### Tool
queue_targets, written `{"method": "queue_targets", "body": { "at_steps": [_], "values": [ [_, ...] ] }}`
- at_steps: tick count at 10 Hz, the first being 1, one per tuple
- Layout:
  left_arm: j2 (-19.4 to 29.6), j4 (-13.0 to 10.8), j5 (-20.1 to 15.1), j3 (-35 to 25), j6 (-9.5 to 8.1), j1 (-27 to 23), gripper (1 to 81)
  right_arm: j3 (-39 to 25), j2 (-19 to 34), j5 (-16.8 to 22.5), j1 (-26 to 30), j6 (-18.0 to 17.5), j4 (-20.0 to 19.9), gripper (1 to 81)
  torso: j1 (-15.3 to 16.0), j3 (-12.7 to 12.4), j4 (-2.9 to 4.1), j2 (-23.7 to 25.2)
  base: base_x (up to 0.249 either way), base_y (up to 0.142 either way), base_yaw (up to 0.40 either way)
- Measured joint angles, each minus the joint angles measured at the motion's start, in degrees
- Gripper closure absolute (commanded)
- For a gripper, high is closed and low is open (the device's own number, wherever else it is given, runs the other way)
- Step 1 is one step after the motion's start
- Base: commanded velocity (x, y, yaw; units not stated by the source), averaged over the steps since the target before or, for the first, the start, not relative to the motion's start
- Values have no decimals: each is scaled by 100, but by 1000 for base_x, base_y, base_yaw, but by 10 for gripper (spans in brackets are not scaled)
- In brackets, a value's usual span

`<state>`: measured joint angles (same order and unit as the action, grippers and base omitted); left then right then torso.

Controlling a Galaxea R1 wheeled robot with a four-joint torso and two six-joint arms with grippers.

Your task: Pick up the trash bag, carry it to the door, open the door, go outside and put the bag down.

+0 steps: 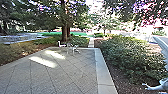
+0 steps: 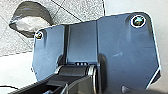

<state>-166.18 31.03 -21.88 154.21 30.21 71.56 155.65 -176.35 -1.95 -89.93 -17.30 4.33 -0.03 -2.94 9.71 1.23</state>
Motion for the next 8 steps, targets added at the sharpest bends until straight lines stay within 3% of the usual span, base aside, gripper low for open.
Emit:
{"method": "queue_targets", "body": {
  "at_steps": [4,8],
  "values": [
    [-193,-580,891,12,93,846,10,-2,-2,-146,0,-17,0,10,-5,0,0,6,0,0,0],
    [-350,-661,2232,34,96,1353,10,-20,0,-171,-10,-56,-20,10,-5,-4,0,9,0,0,0]
  ]
}}
